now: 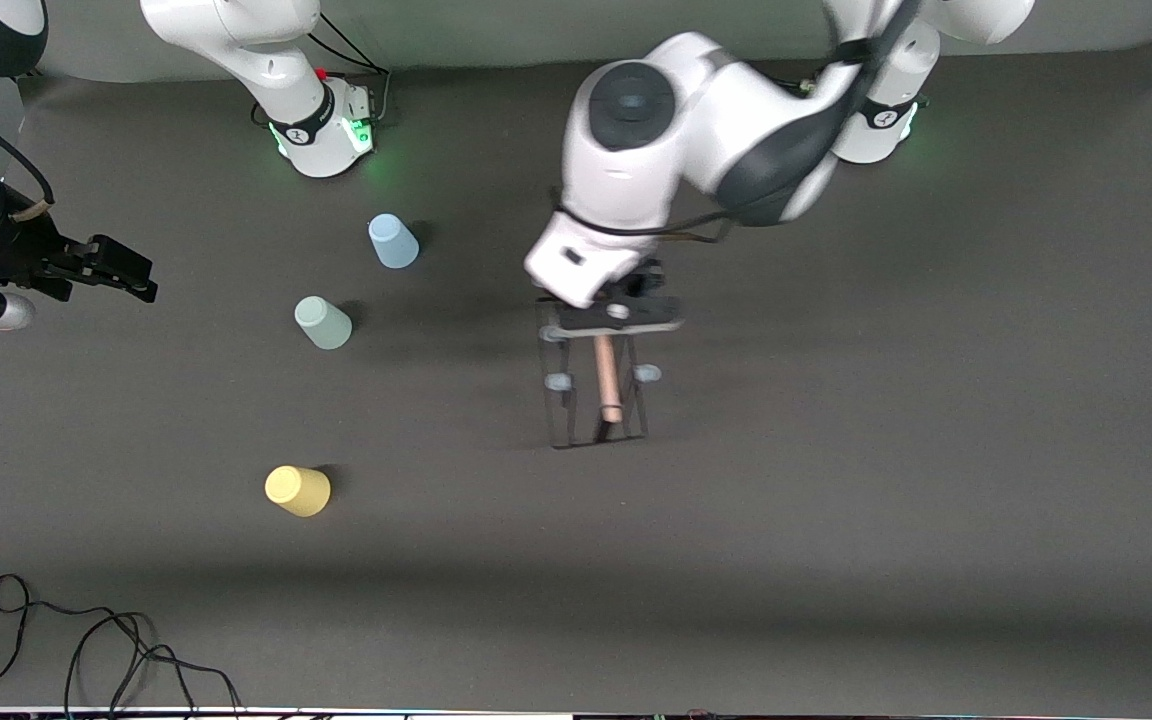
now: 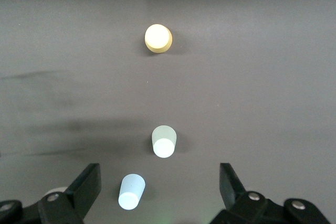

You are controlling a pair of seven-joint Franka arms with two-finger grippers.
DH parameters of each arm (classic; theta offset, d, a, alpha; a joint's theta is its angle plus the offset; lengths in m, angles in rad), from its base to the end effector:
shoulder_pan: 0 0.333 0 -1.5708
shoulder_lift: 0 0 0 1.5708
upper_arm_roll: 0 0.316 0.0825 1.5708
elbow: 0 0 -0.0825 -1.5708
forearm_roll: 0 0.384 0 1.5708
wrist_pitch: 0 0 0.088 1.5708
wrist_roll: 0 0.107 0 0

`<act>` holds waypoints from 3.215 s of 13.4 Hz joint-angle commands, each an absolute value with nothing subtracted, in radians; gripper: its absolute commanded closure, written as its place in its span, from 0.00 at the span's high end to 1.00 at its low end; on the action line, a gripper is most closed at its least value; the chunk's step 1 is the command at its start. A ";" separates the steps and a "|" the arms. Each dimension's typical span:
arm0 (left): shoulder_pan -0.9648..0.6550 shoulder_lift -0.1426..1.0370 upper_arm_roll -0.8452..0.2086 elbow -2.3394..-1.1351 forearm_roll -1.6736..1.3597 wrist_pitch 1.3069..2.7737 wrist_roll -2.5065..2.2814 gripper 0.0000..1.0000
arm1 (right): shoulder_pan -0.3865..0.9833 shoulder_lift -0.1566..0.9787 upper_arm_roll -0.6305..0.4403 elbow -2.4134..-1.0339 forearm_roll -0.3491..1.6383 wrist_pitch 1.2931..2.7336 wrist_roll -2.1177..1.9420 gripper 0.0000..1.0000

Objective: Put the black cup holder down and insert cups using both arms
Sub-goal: 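Carry the black wire rack with the left gripper to table center, then lower the rack and open the left gripper while the right gripper grasps green cup, then raise the left gripper away while the right gripper lifts the green cup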

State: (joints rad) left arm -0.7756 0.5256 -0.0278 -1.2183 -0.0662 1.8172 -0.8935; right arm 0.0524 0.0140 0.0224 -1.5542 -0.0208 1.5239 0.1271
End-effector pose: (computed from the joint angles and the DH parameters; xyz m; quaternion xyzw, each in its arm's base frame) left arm 0.4980 -0.5172 0.4802 0.9971 0.0540 -0.0052 0.0535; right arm 0.5525 0.0390 0.6205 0.9994 -0.0264 -0.0210 0.0124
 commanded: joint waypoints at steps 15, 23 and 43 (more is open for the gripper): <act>-0.910 0.730 -0.005 -1.177 0.002 1.996 -0.997 0.56 | 0.114 -0.121 0.008 -2.311 -0.032 2.112 0.194 1.00; -0.758 0.515 -0.005 -1.233 -0.098 1.814 -0.789 0.82 | 0.170 0.024 0.008 -2.485 -0.032 2.303 0.256 1.00; -0.104 0.029 0.084 -1.526 -0.057 1.488 -0.008 1.00 | 0.300 -0.015 0.006 -2.142 -0.020 1.826 0.383 0.13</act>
